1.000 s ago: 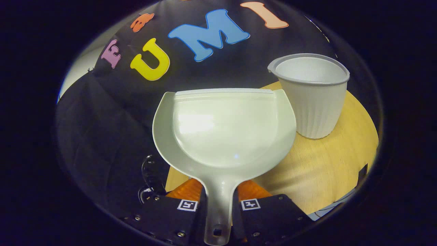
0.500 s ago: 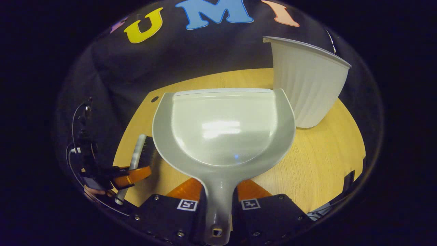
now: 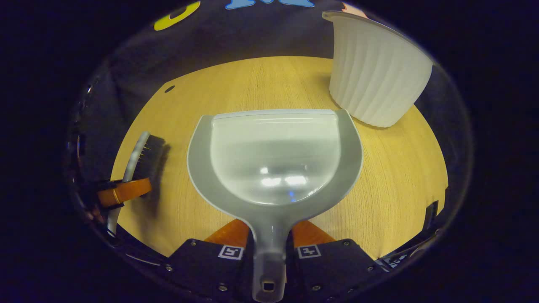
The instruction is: Pick up the small broom and dustpan from the desktop, sweep the trash into the dustpan with the broom, and then empty the trash into the garbage bin.
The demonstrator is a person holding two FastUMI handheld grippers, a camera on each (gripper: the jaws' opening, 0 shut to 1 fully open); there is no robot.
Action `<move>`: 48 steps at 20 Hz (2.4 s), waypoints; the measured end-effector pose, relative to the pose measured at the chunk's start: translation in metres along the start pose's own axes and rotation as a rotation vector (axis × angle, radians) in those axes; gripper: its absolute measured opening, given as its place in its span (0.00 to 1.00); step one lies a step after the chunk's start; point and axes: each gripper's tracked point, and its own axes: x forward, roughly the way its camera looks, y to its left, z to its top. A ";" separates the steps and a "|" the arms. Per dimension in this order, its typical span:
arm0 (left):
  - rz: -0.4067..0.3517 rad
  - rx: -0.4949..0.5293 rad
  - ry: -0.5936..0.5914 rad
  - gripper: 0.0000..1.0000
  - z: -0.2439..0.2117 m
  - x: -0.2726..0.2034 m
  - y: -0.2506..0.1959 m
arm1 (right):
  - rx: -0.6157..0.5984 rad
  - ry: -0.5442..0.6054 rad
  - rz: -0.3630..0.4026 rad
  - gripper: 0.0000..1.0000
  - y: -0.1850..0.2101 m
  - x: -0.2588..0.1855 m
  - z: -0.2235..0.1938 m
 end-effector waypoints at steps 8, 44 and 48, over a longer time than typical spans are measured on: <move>0.039 -0.004 0.032 0.48 0.008 -0.006 -0.001 | 0.010 0.061 0.007 0.32 -0.007 0.010 -0.009; 0.125 -0.069 -0.760 0.96 0.121 -0.165 -0.050 | -0.191 -0.680 0.009 0.98 -0.048 -0.082 0.109; 0.119 -0.033 -0.871 0.96 0.146 -0.195 -0.068 | -0.184 -0.776 0.000 0.97 -0.048 -0.083 0.115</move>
